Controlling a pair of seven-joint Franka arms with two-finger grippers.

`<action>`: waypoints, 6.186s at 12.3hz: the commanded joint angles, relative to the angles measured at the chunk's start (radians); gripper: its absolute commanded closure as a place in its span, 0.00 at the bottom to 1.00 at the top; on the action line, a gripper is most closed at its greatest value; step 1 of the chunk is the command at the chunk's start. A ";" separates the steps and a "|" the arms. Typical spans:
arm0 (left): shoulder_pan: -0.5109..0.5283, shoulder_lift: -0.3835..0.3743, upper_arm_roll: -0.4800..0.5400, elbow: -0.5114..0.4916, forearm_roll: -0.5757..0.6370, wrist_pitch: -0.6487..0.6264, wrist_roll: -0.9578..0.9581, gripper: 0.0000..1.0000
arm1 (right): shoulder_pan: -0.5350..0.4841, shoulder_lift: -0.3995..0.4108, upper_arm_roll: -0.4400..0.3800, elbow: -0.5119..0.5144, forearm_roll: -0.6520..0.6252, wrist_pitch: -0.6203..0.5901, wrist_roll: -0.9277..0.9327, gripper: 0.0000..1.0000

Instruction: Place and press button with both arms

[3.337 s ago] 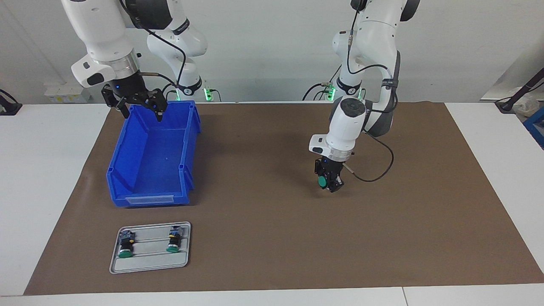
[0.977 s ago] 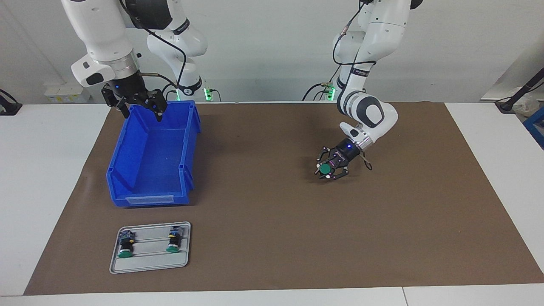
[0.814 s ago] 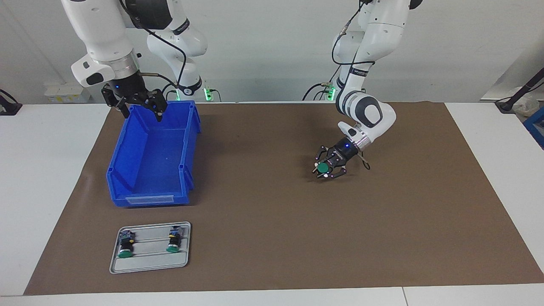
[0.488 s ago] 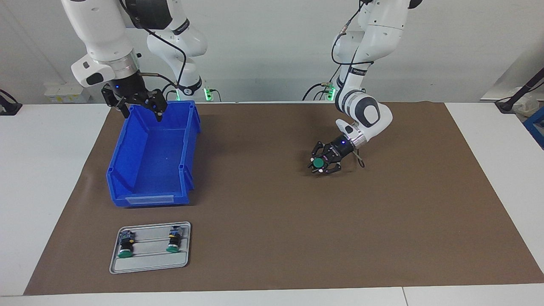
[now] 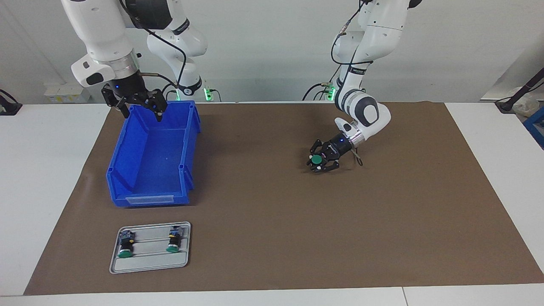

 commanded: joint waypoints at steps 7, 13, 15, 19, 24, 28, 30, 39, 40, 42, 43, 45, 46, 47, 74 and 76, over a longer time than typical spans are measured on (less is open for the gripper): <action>0.020 -0.048 0.006 -0.061 -0.017 -0.055 0.031 0.31 | -0.003 -0.013 0.006 -0.012 0.000 0.012 0.020 0.00; 0.022 -0.054 0.006 -0.061 -0.017 -0.053 0.031 0.08 | -0.005 -0.013 0.006 -0.012 0.000 0.012 0.018 0.00; 0.020 -0.054 0.006 -0.063 -0.017 -0.044 0.030 0.02 | -0.003 -0.013 0.005 -0.012 0.000 0.012 0.018 0.00; 0.020 -0.068 0.008 -0.075 -0.017 -0.029 0.027 0.02 | -0.005 -0.015 0.006 -0.012 0.000 0.012 0.018 0.00; 0.027 -0.136 0.008 -0.067 -0.014 0.085 -0.025 0.02 | -0.005 -0.013 0.006 -0.012 0.000 0.012 0.018 0.00; 0.001 -0.133 0.003 -0.014 -0.008 0.192 -0.077 0.02 | -0.005 -0.013 0.006 -0.012 0.000 0.012 0.018 0.00; -0.059 -0.140 0.002 -0.011 -0.007 0.259 -0.097 0.03 | -0.003 -0.013 0.006 -0.012 0.000 0.012 0.018 0.00; -0.182 -0.200 -0.005 -0.029 -0.008 0.378 -0.192 0.05 | -0.005 -0.013 0.005 -0.012 0.000 0.013 0.018 0.00; -0.194 -0.215 -0.005 -0.026 -0.008 0.379 -0.223 0.05 | -0.005 -0.013 0.006 -0.012 0.000 0.013 0.018 0.00; -0.203 -0.225 -0.006 -0.011 -0.008 0.399 -0.266 0.05 | -0.005 -0.013 0.006 -0.012 0.000 0.013 0.018 0.00; -0.216 -0.219 -0.006 0.020 -0.008 0.413 -0.312 0.05 | -0.005 -0.013 0.006 -0.012 0.000 0.013 0.018 0.00; -0.216 -0.199 -0.005 0.113 -0.008 0.436 -0.428 0.05 | -0.005 -0.013 0.006 -0.012 0.000 0.013 0.018 0.00; -0.214 -0.171 -0.005 0.167 -0.008 0.454 -0.467 0.05 | -0.003 -0.013 0.006 -0.012 0.000 0.013 0.018 0.00; -0.213 -0.148 -0.003 0.219 -0.008 0.473 -0.534 0.05 | -0.003 -0.013 0.006 -0.012 0.000 0.013 0.018 0.00; 0.091 -0.041 -0.012 0.879 1.732 -0.383 -2.546 0.01 | -0.003 -0.013 0.006 -0.012 0.000 0.013 0.018 0.00; 0.042 -0.048 -0.011 0.875 1.824 -0.465 -2.555 0.02 | -0.003 -0.013 0.006 -0.012 0.000 0.013 0.018 0.00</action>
